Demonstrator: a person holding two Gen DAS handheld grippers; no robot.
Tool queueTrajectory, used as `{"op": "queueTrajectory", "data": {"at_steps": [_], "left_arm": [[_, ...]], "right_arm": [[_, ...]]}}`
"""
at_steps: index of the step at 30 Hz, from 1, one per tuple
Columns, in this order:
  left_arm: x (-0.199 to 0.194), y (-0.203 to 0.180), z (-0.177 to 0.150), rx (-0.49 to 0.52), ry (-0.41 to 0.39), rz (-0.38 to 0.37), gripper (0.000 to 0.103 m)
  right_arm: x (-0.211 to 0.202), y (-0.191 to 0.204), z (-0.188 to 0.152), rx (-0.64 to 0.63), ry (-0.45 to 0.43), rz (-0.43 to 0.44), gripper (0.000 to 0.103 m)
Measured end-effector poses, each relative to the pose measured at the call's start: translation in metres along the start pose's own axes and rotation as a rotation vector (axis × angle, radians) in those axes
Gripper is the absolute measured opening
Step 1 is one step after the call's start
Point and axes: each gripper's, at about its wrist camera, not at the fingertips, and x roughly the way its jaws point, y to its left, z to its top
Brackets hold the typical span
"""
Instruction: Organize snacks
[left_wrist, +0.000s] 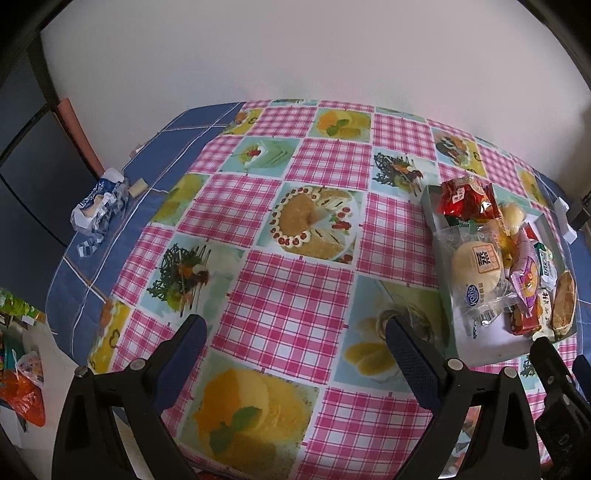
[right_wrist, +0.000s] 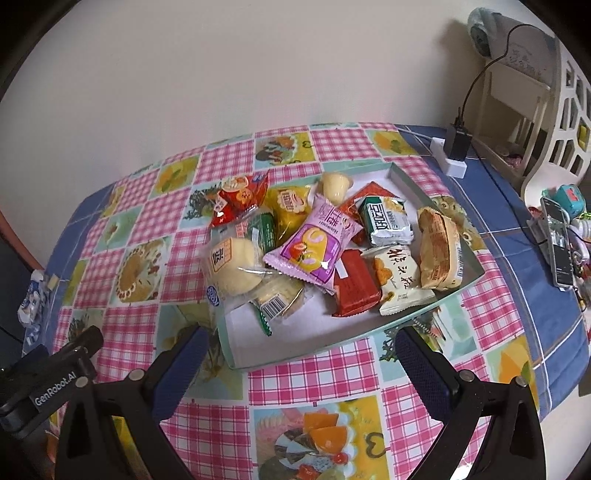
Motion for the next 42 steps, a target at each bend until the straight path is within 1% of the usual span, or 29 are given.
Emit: {"op": "queueTrajectory", "data": {"at_steps": [6,13,25,42], "left_arm": [[-0.002,-0.003,0.003,0.029,-0.039,0.041,0.098],[-0.003,-0.006,0.002,0.044,-0.049,0.052,0.098],[0.002,-0.007,0.002,0.047,-0.026,0.055,0.098],[0.003,-0.007,0.001,0.046,-0.019,0.052,0.098]], "right_arm": [[0.001,0.002,0.000,-0.010,0.002,-0.003,0.103],[0.004,0.004,-0.001,-0.018,0.010,-0.014,0.103],[0.009,0.008,-0.002,-0.040,0.032,-0.028,0.103],[0.010,0.007,-0.002,-0.036,0.035,-0.029,0.103]]}}
